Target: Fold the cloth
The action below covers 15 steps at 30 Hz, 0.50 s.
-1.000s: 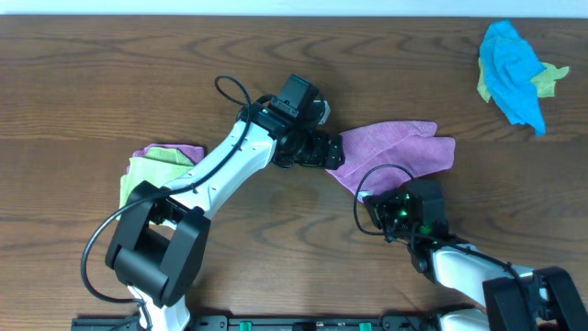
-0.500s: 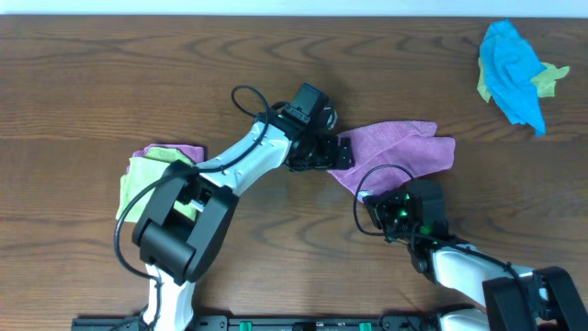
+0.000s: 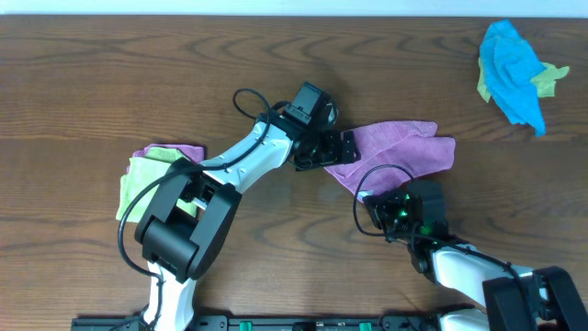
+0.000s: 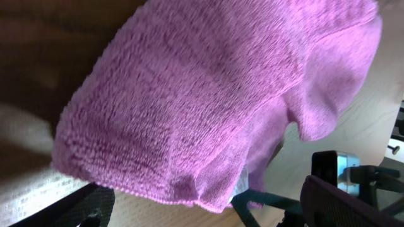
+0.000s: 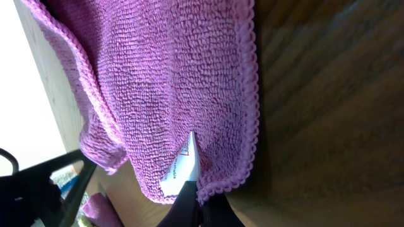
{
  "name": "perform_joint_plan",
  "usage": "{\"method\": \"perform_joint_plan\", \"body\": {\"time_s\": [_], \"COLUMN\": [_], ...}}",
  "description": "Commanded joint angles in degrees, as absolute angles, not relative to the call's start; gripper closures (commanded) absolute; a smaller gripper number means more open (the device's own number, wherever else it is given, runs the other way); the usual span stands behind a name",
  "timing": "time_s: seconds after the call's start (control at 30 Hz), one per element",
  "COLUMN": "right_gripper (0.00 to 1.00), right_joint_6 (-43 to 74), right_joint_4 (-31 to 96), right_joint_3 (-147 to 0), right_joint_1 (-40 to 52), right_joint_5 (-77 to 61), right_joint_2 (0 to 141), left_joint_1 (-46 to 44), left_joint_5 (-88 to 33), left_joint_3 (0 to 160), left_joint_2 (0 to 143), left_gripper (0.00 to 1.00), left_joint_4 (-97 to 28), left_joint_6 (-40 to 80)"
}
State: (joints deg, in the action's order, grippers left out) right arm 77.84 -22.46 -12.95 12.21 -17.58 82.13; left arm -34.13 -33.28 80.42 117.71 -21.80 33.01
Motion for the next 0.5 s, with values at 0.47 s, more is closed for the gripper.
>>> {"method": "perform_joint_plan", "body": {"time_s": [0.47], "right_gripper": [0.99], "right_joint_6": [77.3], "right_joint_4": [-22.5], "right_joint_3": [-11.1], "right_joint_1": [12.7], "right_joint_5": [-16.6], "right_joint_2": [83.9], "left_joint_1": [-37.9], "left_joint_5": [-29.1], "left_joint_3": [81.5], "left_joint_2": [118.7], "left_gripper": [0.09], "left_joint_4": [-21.3], "left_joint_6": [34.8]}}
